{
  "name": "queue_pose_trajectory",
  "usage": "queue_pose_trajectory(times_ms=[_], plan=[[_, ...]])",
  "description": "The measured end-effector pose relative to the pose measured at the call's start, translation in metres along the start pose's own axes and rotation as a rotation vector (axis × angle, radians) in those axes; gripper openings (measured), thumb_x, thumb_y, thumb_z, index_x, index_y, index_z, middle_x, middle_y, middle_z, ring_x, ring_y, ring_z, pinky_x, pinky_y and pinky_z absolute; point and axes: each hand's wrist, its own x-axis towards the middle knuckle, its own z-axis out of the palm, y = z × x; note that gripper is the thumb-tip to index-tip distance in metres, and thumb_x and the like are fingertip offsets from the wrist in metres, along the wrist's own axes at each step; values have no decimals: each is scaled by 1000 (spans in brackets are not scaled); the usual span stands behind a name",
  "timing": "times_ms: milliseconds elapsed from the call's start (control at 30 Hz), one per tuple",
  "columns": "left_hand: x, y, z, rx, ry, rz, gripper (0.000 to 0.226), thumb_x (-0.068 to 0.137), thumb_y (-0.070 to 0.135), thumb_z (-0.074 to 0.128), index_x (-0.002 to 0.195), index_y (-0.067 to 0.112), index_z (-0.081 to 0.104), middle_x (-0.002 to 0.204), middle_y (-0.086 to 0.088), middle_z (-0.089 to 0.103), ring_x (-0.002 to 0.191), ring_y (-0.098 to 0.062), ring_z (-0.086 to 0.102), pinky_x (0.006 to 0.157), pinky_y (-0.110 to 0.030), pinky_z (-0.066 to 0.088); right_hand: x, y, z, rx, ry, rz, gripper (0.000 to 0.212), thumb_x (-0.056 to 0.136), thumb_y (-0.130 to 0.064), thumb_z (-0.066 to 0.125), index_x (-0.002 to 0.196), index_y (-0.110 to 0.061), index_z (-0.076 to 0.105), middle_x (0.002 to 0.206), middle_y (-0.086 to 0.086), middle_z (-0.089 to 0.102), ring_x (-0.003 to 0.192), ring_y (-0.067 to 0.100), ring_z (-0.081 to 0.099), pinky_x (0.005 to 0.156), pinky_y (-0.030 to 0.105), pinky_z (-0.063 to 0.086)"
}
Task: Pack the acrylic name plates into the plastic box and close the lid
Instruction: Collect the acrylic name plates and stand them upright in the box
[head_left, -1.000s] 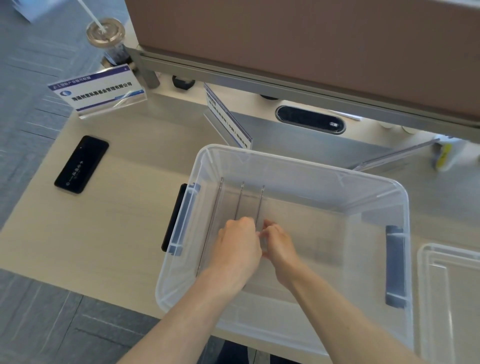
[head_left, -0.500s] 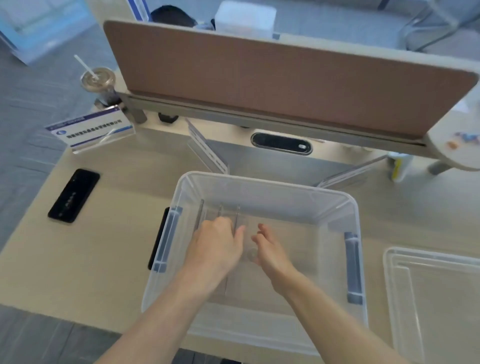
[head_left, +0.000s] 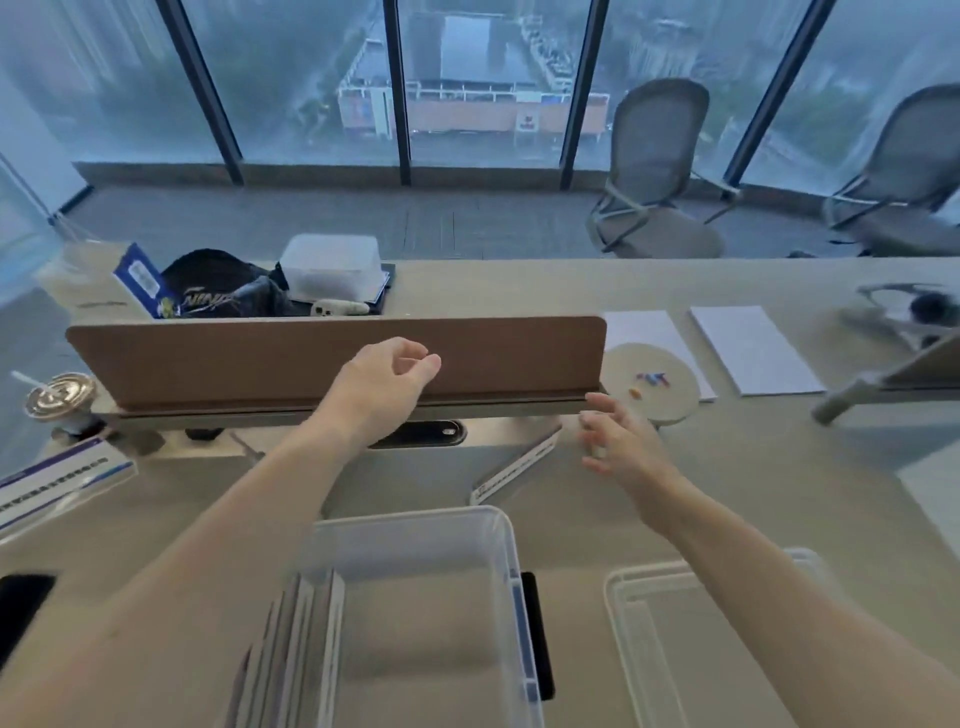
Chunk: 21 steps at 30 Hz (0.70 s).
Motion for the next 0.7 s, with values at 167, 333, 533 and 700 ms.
queue_pose_trajectory(times_ms=[167, 333, 533, 700], plan=[[20, 11, 41, 64, -49, -30, 35, 96, 48, 61, 122, 26, 70, 120, 3, 71, 109, -23, 69, 102, -44, 54, 38, 3, -36, -5, 29, 36, 29, 103, -20, 52, 131, -24, 53, 110, -2, 59, 105, 15, 57, 94, 44, 53], [42, -20, 90, 159, -177, -126, 43, 93, 43, 67, 127, 17, 69, 123, 1, 72, 114, -20, 66, 100, -34, 51, 75, 26, -33, -54, 12, 99, 31, 101, -21, 55, 132, -21, 54, 106, -5, 61, 103, 14, 57, 91, 40, 50], [76, -72, 152, 343, -389, -225, 78, 80, 51, 80, 145, 16, 54, 144, 0, 58, 132, -22, 55, 104, -32, 42, 124, 72, -24, -203, 32, 107, 46, 96, -18, 60, 140, -16, 53, 127, 6, 62, 108, 21, 60, 99, 44, 51], [101, -110, 193, 491, -504, -230, 65, 77, 43, 76, 136, 24, 57, 134, -2, 62, 119, -25, 61, 100, -35, 50, 152, 115, -10, -249, 30, 176, 52, 90, -16, 70, 139, -18, 52, 127, 5, 61, 110, 21, 62, 101, 45, 52]])
